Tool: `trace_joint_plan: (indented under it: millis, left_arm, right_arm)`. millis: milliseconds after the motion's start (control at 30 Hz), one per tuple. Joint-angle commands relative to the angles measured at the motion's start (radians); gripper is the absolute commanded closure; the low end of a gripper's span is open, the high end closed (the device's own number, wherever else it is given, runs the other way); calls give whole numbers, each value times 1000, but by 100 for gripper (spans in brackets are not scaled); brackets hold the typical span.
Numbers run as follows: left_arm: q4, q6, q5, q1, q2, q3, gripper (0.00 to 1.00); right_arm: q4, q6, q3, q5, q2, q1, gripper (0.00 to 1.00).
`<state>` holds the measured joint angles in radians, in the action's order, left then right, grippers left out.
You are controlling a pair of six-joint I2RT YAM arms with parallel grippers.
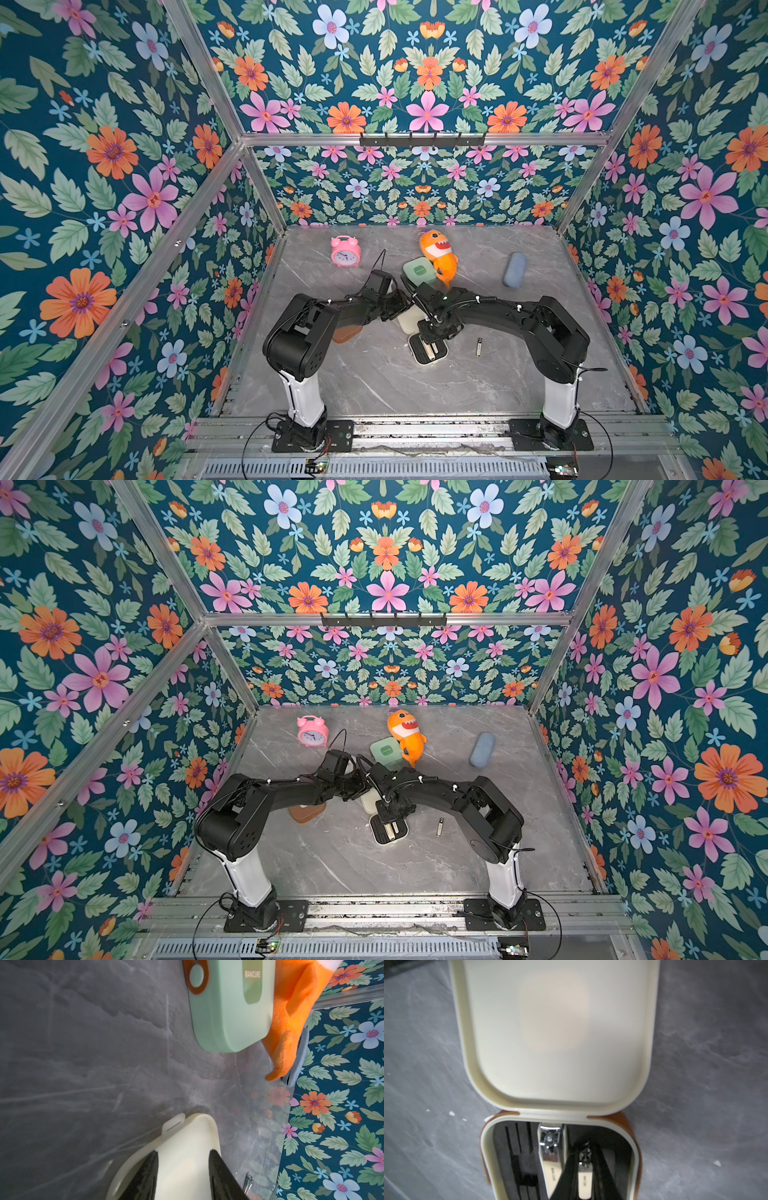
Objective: Organize nail clipper sets
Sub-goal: Pick up the nail clipper from the center of the board.
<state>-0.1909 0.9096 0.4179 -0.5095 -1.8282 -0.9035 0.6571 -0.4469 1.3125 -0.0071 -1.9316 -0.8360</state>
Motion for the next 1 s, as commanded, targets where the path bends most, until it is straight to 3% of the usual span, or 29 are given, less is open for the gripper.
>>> trace_joint_plan:
  millis: [0, 167, 567, 667, 967]
  left_arm:
    - [62, -15, -18, 0, -6, 0, 56]
    - [65, -18, -16, 0, -2, -1, 56]
    - [77, -31, -10, -1, 7, -14, 56]
    - [80, -33, -9, 0, 7, -17, 56]
    - [80, -42, -2, 1, 7, -27, 56]
  right_arm:
    - [58, -33, -11, 29, -21, -6, 86]
    - [57, -46, 0, 28, -7, -5, 83]
    - [134, -40, 80, 80, 105, 29, 61]
    - [149, -71, 27, 91, 160, 64, 50]
    - [78, -181, -297, 22, 349, 247, 44]
